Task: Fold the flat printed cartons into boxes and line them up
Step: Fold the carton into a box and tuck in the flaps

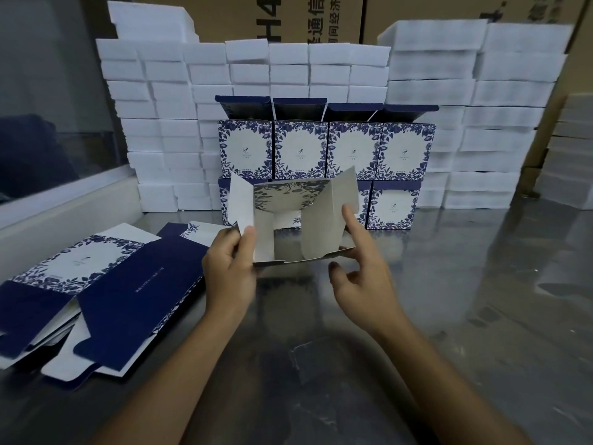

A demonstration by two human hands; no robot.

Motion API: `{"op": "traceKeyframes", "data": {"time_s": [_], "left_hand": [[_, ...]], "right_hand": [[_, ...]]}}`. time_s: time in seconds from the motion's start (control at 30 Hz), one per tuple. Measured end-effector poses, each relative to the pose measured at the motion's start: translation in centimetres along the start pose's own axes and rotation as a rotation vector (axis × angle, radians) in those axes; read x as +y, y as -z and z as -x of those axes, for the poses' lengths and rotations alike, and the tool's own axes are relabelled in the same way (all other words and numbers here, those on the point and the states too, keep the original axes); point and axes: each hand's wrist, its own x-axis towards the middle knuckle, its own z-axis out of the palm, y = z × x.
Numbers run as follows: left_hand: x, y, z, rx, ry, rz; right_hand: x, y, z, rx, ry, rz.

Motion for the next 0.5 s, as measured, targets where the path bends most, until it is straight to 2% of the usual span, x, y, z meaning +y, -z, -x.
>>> {"op": "traceKeyframes", "data": {"time_s": [0.2,0.37,0.5], "left_hand": [[0.1,0.0,0.1,-0.003,0.036,0.009],[-0.1,-0.4,0.9,-0.040,-0.060,-0.039],[0.3,-0.6,1.5,0.040,-0.174,-0.165]], "right_hand": [[-0.5,-0.1,-0.1,0.141,-0.054,-0.075],[-0.5,0.1,-0.2,0.342,-0.025,0.058],[-0.4,0.0,-0.4,0.345,0.026,0.164]]}}
